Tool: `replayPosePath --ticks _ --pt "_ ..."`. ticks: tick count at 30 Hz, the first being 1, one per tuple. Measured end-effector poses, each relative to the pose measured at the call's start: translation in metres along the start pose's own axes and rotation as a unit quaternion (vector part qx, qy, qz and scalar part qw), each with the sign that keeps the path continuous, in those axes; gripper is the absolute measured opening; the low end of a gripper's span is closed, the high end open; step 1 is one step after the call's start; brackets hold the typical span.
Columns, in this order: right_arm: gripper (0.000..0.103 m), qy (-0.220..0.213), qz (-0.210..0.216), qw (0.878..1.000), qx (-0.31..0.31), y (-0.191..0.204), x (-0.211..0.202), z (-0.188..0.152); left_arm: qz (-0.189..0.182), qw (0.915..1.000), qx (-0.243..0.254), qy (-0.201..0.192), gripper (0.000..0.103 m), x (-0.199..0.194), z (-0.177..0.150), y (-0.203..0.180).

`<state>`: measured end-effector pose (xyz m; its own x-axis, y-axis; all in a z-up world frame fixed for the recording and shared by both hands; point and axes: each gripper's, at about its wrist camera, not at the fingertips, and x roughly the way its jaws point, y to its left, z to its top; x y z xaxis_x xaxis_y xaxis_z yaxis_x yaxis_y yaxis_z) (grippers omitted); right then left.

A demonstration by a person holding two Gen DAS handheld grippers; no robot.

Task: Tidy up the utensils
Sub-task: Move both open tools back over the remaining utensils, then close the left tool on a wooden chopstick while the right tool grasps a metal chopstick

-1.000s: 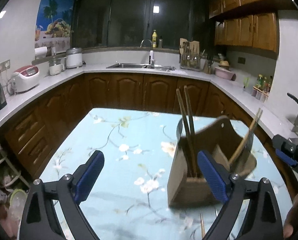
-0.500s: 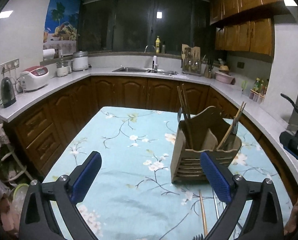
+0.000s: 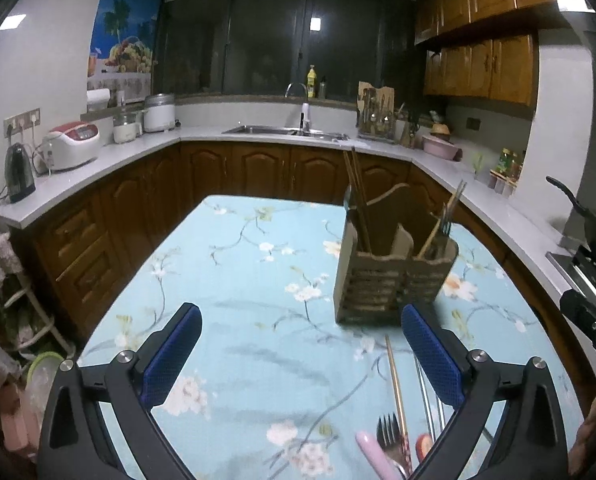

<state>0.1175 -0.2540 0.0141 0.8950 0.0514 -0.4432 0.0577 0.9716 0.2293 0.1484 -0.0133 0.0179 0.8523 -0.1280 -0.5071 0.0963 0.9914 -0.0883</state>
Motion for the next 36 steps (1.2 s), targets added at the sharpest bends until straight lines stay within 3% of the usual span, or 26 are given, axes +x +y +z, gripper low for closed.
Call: replayPosePath --ticks 17,22,32,36 --pt "0.081 0.07 -0.026 0.997 0.022 -0.026 -0.017 -0.053 -0.004 0.9965 0.011 0.082 0.101 0.0 -0.036 0.002" --pt "0.081 0.094 -0.031 0.995 0.02 -0.031 -0.012 -0.061 -0.013 0.9928 0.005 0.119 0.101 0.014 -0.044 0.002" --pt "0.081 0.147 -0.025 0.989 0.022 -0.036 0.011 -0.074 -0.026 0.9874 0.016 0.155 0.1 0.043 -0.042 -0.008" --pt "0.073 0.18 -0.022 0.983 0.021 -0.039 0.029 -0.078 -0.037 0.983 0.019 0.179 0.1 0.069 -0.038 -0.013"
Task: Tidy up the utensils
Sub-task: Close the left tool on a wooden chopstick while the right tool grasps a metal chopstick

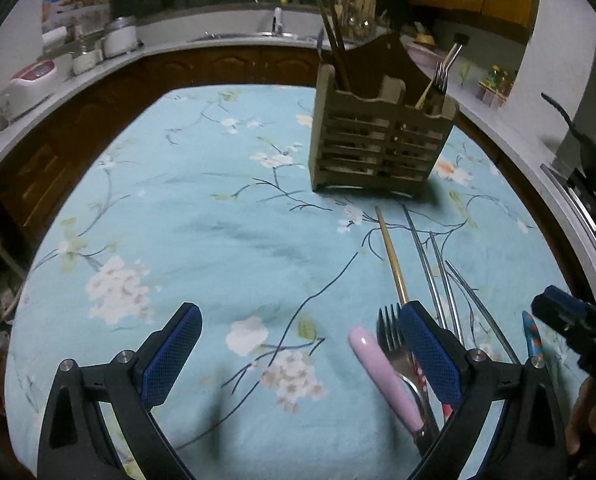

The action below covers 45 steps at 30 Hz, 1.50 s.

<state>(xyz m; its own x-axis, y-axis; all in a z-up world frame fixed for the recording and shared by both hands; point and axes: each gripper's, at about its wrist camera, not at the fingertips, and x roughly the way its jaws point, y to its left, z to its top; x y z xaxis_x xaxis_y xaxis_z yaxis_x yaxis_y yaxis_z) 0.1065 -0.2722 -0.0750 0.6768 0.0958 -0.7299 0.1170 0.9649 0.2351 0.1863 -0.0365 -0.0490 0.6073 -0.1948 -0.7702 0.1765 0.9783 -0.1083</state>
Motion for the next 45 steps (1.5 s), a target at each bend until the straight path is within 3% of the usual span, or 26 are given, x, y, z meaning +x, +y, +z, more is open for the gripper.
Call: replayPosePath --ticks 7,12,17,20,26,30,33,36,40,45 --pt "0.067 0.052 -0.002 0.999 -0.016 -0.002 0.031 0.005 -0.001 0.9993 0.007 0.038 0.097 0.042 0.025 -0.005" --pt "0.042 0.093 -0.004 0.995 -0.029 -0.003 0.055 0.01 -0.013 0.9973 0.022 0.069 0.091 0.077 0.045 -0.018" --pt "0.042 0.11 -0.002 0.993 -0.042 -0.003 0.068 0.016 -0.015 0.9957 0.04 0.083 0.078 0.108 0.06 -0.032" --pt "0.036 0.122 -0.002 0.991 -0.052 -0.001 0.079 0.017 -0.014 0.9949 0.045 0.089 0.074 0.125 0.066 -0.04" --pt "0.029 0.115 -0.012 0.991 -0.061 0.0 0.087 0.022 -0.017 0.9953 0.042 0.085 0.068 0.145 0.074 -0.052" --pt "0.026 0.104 -0.022 0.992 -0.065 0.001 0.088 0.022 -0.018 0.9945 0.043 0.094 0.055 0.163 0.074 -0.06" --pt "0.025 0.099 -0.027 0.992 -0.067 0.003 0.09 0.022 -0.003 0.9947 0.059 0.084 0.053 0.168 0.074 -0.066" --pt "0.018 0.093 -0.03 0.993 -0.061 0.0 0.09 0.023 0.013 0.9945 0.076 0.072 0.038 0.17 0.07 -0.072" --pt "0.012 0.091 -0.025 0.994 -0.047 -0.003 0.091 0.025 0.004 0.9946 0.074 0.072 0.017 0.167 0.067 -0.069" --pt "0.017 0.093 -0.011 0.995 -0.04 0.0 0.088 0.025 -0.016 0.9948 0.054 0.085 0.015 0.157 0.062 -0.053"
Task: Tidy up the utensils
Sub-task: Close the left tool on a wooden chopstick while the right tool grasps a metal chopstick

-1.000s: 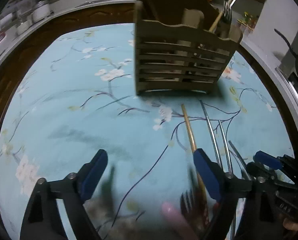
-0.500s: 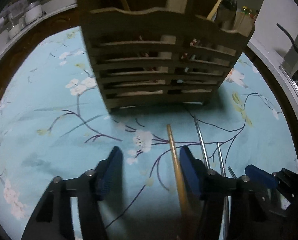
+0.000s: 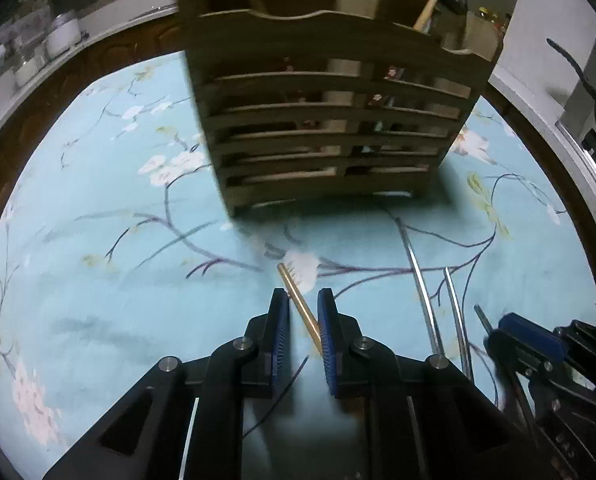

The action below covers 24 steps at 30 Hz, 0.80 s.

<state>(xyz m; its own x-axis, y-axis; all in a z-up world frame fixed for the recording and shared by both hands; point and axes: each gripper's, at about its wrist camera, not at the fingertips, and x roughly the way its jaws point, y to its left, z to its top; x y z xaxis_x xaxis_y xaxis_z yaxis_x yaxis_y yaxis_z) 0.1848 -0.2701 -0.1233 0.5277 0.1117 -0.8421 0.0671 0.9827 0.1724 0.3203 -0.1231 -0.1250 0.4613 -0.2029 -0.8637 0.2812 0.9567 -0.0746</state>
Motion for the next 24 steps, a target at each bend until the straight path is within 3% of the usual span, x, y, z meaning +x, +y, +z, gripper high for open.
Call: replayPosePath --ticks 6,11,13,15,24 --pt "0.017 0.0 -0.013 1.0 -0.013 0.007 0.009 0.003 -0.006 0.9995 -0.033 -0.002 0.022 -0.001 0.0 0.01" --pt "0.017 -0.004 -0.032 0.999 -0.029 0.014 0.015 0.005 0.012 0.9995 -0.027 -0.009 0.023 0.003 0.001 0.003" --pt "0.013 -0.006 -0.041 0.999 -0.034 0.015 0.016 0.005 0.018 0.9996 -0.013 -0.015 0.018 0.001 0.001 0.0" --pt "0.004 -0.01 -0.043 0.999 -0.03 0.013 0.017 0.005 0.008 0.9998 -0.008 -0.018 0.012 -0.001 0.0 0.0" --pt "0.004 -0.032 -0.001 0.999 0.022 -0.001 -0.003 0.004 -0.061 0.9965 -0.043 -0.037 0.008 -0.026 -0.006 0.026"
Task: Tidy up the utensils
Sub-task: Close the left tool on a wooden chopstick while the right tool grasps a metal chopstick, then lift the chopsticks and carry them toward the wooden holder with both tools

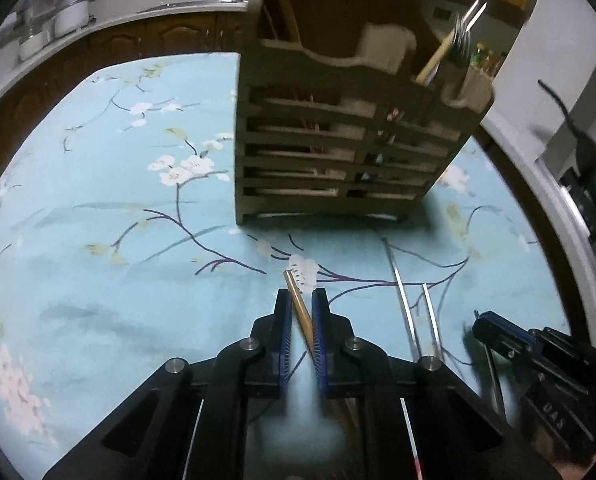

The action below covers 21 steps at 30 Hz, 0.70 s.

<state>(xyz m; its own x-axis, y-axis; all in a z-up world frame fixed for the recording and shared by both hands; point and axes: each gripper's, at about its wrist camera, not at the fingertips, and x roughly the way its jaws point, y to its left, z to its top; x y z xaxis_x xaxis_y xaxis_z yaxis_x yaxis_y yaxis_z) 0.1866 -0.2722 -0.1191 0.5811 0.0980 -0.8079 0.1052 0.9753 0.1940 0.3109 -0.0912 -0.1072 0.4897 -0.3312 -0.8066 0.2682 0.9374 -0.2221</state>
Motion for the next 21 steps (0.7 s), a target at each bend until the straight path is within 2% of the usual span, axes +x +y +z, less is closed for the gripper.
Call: replayPosePath --ticks 8,21 --pt "0.004 -0.045 0.018 0.999 0.021 -0.002 -0.03 0.009 -0.018 0.9987 -0.023 -0.042 0.008 -0.049 -0.006 0.011" --pt "0.004 -0.113 0.015 0.993 0.021 0.012 -0.076 0.016 -0.043 0.9934 -0.033 -0.101 0.006 -0.135 -0.032 0.015"
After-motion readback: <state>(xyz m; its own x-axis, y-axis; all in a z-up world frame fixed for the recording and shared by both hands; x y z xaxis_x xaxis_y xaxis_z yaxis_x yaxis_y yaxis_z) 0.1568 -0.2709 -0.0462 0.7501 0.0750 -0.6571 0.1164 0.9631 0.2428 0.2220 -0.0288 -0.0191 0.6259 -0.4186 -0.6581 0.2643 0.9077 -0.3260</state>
